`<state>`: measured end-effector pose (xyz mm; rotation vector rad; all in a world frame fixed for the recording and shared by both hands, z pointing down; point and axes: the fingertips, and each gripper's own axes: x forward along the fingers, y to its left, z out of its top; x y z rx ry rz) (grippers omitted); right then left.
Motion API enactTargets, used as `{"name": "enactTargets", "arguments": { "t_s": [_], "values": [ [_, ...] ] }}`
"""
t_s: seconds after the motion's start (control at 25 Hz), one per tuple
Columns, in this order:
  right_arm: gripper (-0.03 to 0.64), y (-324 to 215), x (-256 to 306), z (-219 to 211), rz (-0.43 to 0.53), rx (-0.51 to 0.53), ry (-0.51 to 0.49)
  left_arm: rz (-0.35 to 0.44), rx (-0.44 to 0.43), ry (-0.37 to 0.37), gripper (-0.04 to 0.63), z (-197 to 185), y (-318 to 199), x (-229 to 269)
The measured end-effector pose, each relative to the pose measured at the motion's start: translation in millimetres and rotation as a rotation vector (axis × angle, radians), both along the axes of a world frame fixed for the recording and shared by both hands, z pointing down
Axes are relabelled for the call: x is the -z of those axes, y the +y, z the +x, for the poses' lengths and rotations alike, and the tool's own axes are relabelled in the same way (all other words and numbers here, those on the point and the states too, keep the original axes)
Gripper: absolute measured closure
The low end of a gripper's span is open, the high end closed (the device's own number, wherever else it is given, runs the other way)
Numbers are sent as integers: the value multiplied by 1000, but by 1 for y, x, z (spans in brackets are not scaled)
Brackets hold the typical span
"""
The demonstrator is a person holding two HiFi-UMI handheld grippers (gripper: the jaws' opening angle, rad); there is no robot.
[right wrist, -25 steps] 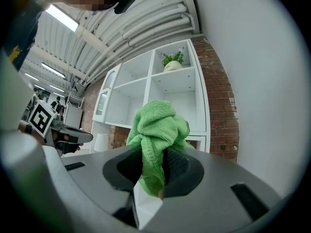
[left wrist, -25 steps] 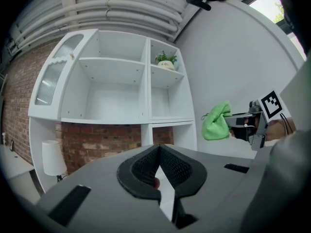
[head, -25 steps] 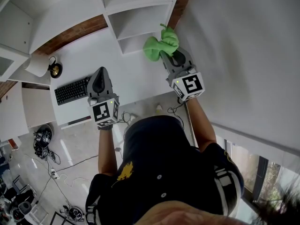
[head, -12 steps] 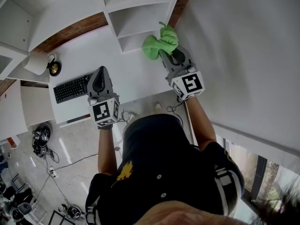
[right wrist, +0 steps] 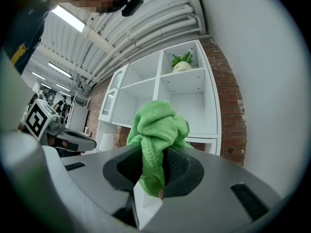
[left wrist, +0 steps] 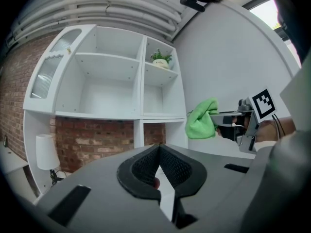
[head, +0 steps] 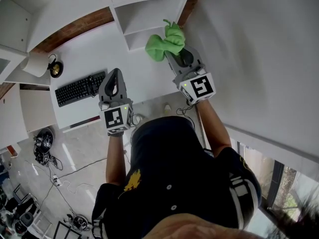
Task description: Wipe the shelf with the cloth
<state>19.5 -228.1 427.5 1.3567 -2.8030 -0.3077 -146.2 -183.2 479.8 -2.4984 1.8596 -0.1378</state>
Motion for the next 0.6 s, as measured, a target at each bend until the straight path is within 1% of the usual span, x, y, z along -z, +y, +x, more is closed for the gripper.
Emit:
{"name": "enactTargets", "arguments": {
  "t_s": [0.12, 0.2, 0.24, 0.32, 0.4, 0.48, 0.6],
  "values": [
    [532, 1, 4, 0, -16, 1, -11, -14, 35, 21, 577, -22, -5, 2],
    [532, 9, 4, 1, -28, 8, 0, -31, 38, 19, 577, -31, -1, 0],
    [532, 13, 3, 2, -35, 17, 26, -42, 30, 15, 577, -32, 1, -2],
    [532, 16, -2, 0, -56, 48, 111, -59, 18, 4, 577, -35, 4, -7],
    [532, 10, -2, -6, -67, 89, 176, -77, 31, -12, 577, -46, 2, -19],
    [532, 0, 2, -12, -34, 125, 200, -102, 51, -29, 577, -59, -2, -38],
    [532, -11, 6, -14, 40, 151, 234, -149, 58, -53, 577, -69, -6, -72]
  ]
}}
